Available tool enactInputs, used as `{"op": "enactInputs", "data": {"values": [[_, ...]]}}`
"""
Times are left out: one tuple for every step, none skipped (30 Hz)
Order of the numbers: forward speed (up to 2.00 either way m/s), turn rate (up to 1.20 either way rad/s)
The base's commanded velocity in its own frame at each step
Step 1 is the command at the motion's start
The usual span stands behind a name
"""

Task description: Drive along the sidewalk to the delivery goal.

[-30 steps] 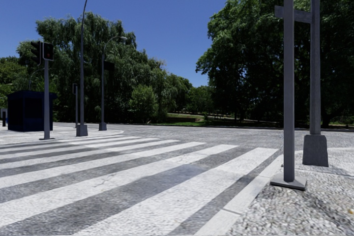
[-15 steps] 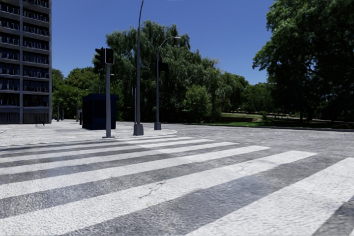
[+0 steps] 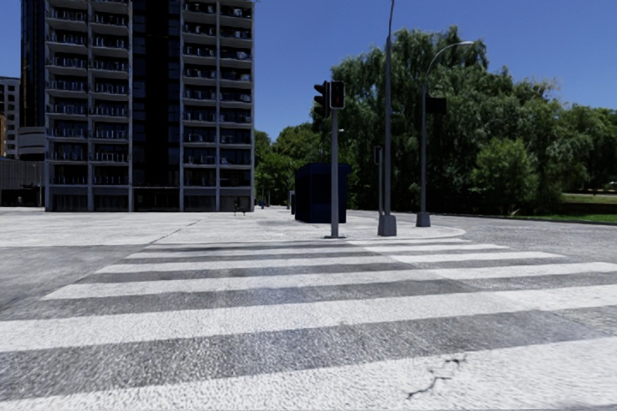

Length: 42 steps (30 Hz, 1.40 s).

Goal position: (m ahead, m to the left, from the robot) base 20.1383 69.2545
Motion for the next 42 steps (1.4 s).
{"op": "enactInputs", "data": {"values": [[1.00, 0.04], [1.00, 0.02], [1.00, 0.02], [1.00, 0.01], [1.00, 0.01], [1.00, 0.01], [1.00, 0.01], [1.00, 0.01], [1.00, 0.01], [1.00, 0.01], [1.00, 0.14], [1.00, 0.66], [1.00, 0.66], [1.00, 0.80], [1.00, 0.92], [1.00, 0.08], [1.00, 0.08], [1.00, 0.02], [1.00, 0.00], [1.00, 0.00], [1.00, 0.00], [1.00, 0.00], [1.00, 0.00], [1.00, 0.00], [1.00, 0.00], [1.00, 0.00], [1.00, 0.00], [1.00, 0.00], [1.00, 0.00], [1.00, 0.00], [1.00, 0.00], [1.00, 0.00], [1.00, 0.00], [1.00, 0.00], [1.00, 0.00], [1.00, 0.00], [1.00, 0.00], [1.00, 0.00], [1.00, 0.00], [1.00, 0.00], [1.00, 0.00], [1.00, 0.00]]}}
